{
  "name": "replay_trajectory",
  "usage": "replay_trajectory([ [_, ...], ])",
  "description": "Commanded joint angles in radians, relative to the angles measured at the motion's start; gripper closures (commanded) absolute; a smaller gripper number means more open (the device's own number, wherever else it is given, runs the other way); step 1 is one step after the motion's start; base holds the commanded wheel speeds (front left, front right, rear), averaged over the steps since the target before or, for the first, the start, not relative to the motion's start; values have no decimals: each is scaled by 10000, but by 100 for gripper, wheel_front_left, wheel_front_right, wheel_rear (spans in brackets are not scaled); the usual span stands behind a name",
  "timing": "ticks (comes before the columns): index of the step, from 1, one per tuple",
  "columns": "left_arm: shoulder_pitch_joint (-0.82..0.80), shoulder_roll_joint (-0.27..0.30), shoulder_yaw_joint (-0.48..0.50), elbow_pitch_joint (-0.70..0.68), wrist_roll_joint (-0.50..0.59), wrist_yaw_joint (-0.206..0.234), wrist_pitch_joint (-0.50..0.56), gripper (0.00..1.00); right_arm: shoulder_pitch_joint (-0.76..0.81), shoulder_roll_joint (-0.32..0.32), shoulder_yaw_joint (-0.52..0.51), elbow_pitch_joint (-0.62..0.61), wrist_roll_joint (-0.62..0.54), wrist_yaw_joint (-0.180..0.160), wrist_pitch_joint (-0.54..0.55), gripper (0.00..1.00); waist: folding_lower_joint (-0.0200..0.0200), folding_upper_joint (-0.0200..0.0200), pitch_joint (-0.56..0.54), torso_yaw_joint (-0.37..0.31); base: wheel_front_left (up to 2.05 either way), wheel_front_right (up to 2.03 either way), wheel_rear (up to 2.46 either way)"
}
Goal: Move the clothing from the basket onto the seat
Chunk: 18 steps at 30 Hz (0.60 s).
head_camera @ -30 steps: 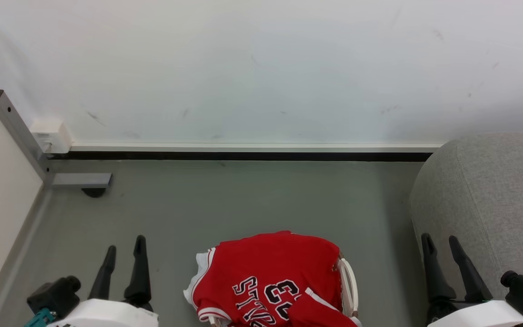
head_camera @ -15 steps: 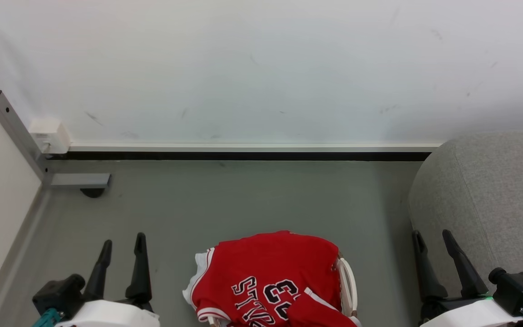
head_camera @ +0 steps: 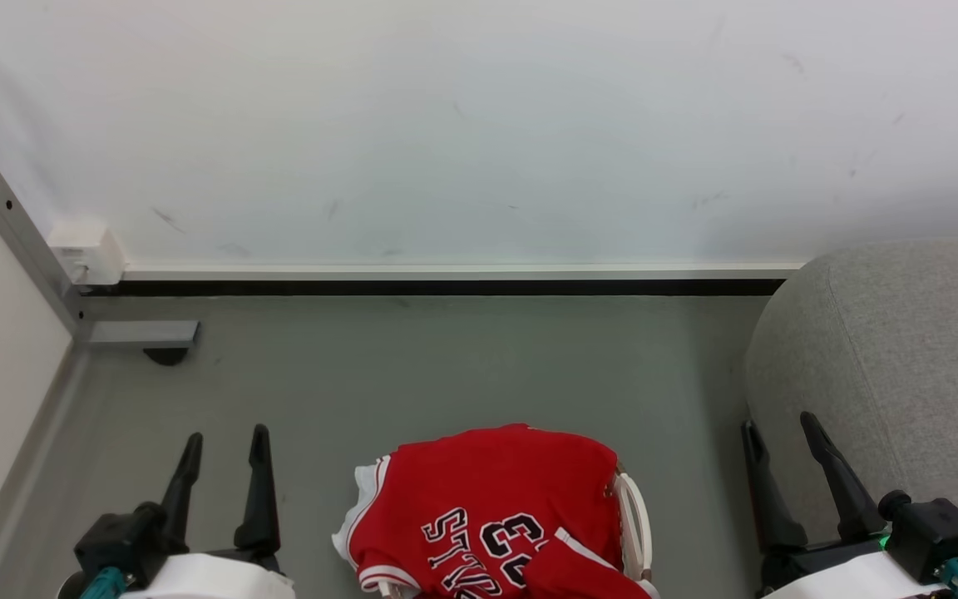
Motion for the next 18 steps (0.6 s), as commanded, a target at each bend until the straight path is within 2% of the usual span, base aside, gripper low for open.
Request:
replay_trajectory([
  [1, 27, 6, 12, -11, 357, -19, -113, 0, -83, -41, 56, -97, -267, -16, -95, 0, 0, 0, -13, 1, 0, 0, 0],
  [18, 35, -79, 69, -46, 1655, -38, -431, 0, -140, -69, 279, -167, -1332, -19, -420, 0, 0, 0, -22, -63, 0, 0, 0],
])
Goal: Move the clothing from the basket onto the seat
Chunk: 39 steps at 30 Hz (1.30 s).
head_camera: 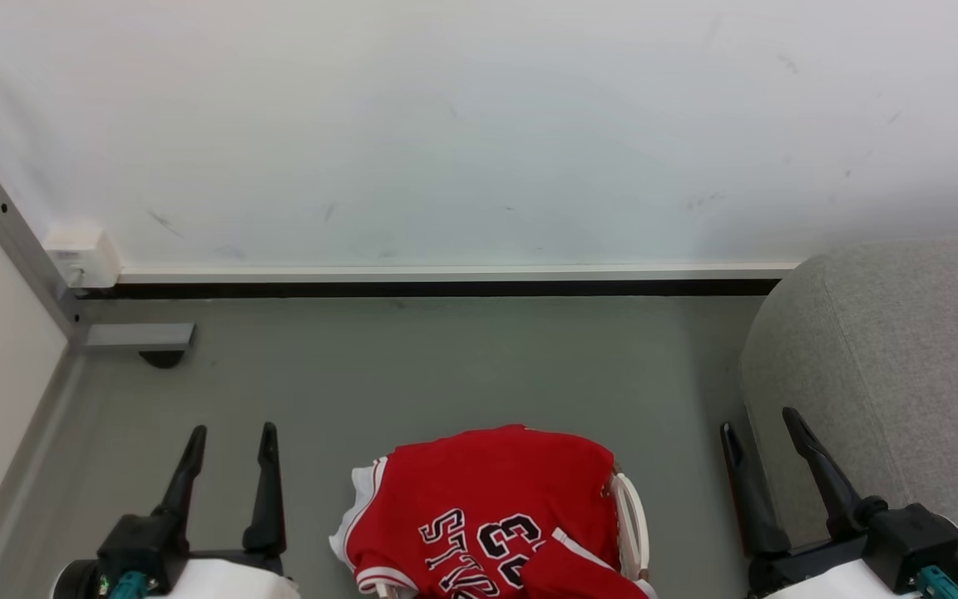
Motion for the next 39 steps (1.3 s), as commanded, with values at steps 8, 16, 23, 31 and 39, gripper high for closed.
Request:
replay_trajectory([
  [8, 60, -39, 80, -8, 769, -47, -205, 0, -120, -51, 147, -77, -648, -20, -219, 0, 0, 0, -4, -47, 0, 0, 0],
  [16, 38, -73, 163, 77, 824, -96, -212, 0, -124, -61, 124, -98, -732, -21, -232, 0, 0, 0, -8, -78, 0, 0, 0],
  [23, 60, -95, 224, 106, 812, -147, -212, 0, -116, -35, 100, -51, -659, -21, -232, 0, 0, 0, -54, -123, 0, 0, 0],
  [31, 78, -114, 279, 93, 767, -160, -212, 0, -165, -15, 121, -5, -574, -21, -232, 0, 0, 0, -85, -239, 0, 0, 0],
  [39, -4, -127, 322, 76, 662, -215, -210, 0, -203, -1, -4, -80, -542, -21, -232, 0, 0, 0, 57, -486, 0, 0, 0],
])
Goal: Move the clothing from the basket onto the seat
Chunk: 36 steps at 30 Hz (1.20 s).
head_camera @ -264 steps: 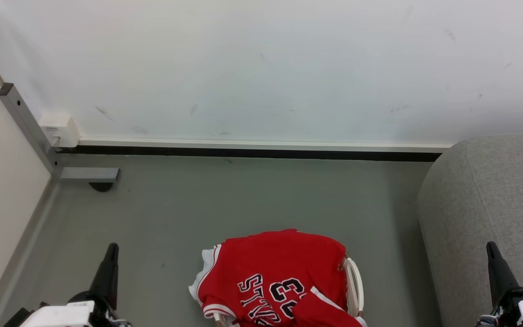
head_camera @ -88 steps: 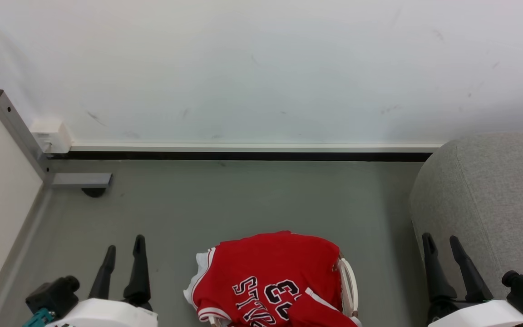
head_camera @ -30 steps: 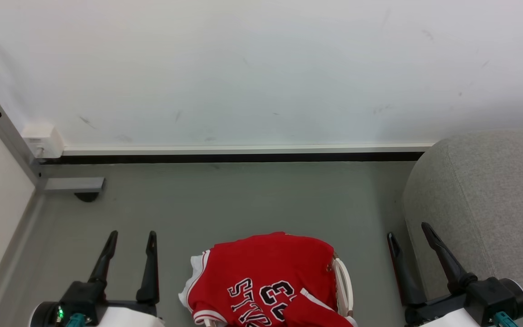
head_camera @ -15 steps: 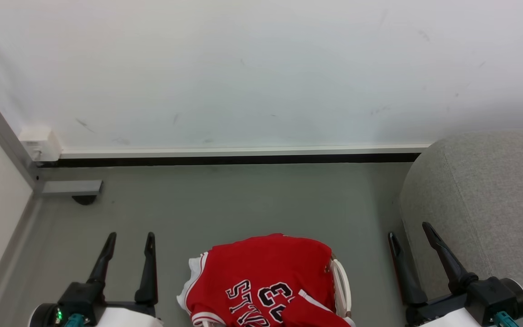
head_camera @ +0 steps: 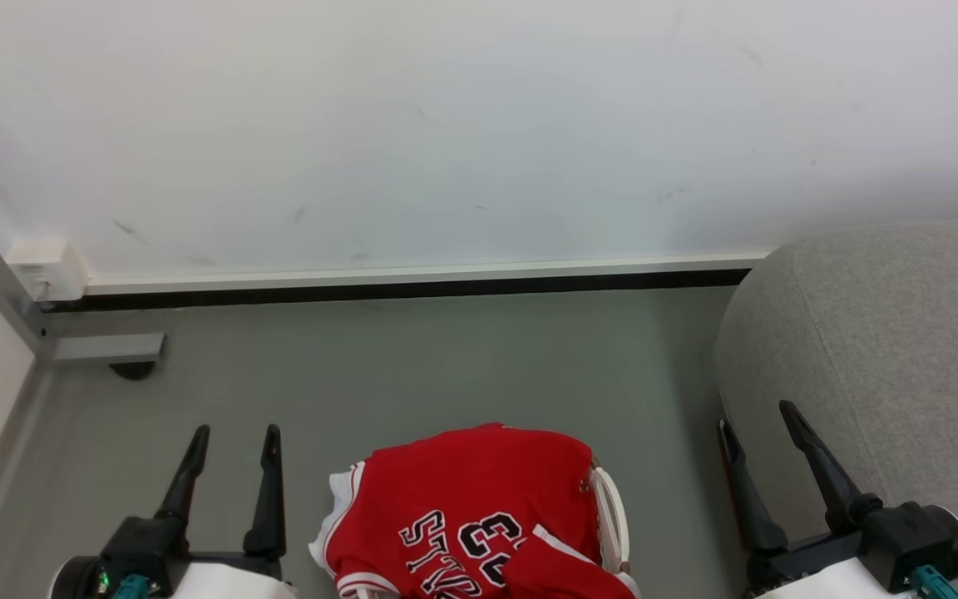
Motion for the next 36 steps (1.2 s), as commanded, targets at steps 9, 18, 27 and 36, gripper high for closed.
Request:
replay_trajectory([
  [9, -232, 26, 14, 0, -22, -233, -7, 0, -208, 47, -234, -173, 120, -21, -34, 0, 0, 0, 584, -520, 0, 0, 0],
  [18, -1082, 142, 103, 111, 185, -524, -7, 0, -786, 146, -404, -475, -70, -21, -19, 0, 0, 0, 2012, -1223, 0, 0, 0],
  [27, -2106, 641, -23, 847, 333, -776, -5, 0, -1329, 239, -453, -863, 14, -21, -17, 0, 0, 0, 3612, -2229, 0, 0, 0],
  [36, -3542, 1526, -903, 3705, 715, -1026, -7, 0, -1656, 252, -397, -1176, 817, -21, -17, 0, 0, 0, 4890, -3052, 0, 0, 0],
])
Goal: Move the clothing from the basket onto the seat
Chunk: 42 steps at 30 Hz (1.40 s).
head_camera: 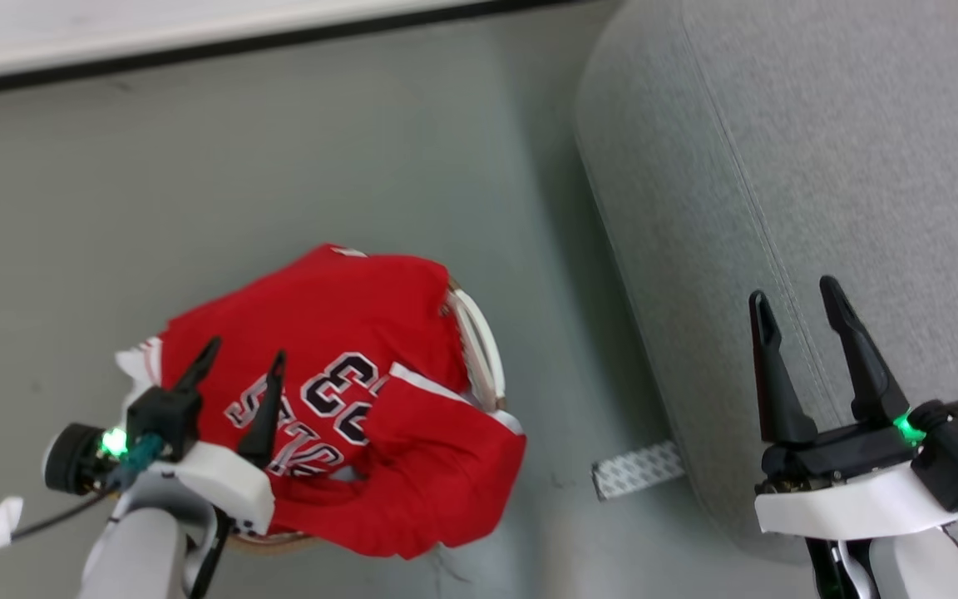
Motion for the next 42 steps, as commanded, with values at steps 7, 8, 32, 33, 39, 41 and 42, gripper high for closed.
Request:
replay_trajectory([
  [7, -1549, 825, -1003, 2432, 279, -99, 486, 0, -411, 32, 23, -271, 510, -21, 4, 0, -2, -1, 1396, -1019, 0, 0, 0],
  [8, -1731, 935, -1246, 2742, 226, -106, 649, 0, -433, 32, 56, -313, 585, -21, 4, 0, -2, -1, 1551, -1139, 0, 0, 0],
  [32, -4998, 2977, -6802, 6658, -1417, -100, 4521, 0, -178, 28, -169, -1069, 1536, -21, 4, 0, -2, -1, 3591, -2049, 0, 0, 0],
  [33, -5100, 3032, -6798, 6748, -1418, -98, 4411, 0, -201, 26, -140, -1099, 1531, -21, 4, 0, -2, -1, 3645, -2037, 0, 0, 0],
  [39, -5378, 2842, -6799, 7225, -1544, -5, 3779, 100, -343, 27, -64, -1131, 1505, -21, 4, 0, -2, -1, 3764, -2014, 0, 0, 0],
  [41, -5401, 2737, -6807, 7311, -1582, 0, 3564, 100, -449, 28, 33, -1059, 1500, -21, 4, 0, -2, -1, 3689, -2030, 0, 0, 0],
  [42, -5415, 2657, -6799, 7332, -1628, 19, 3438, 100, -518, 27, 95, -1021, 1497, -21, 4, 0, -2, -1, 3629, -2041, 0, 0, 0],
])
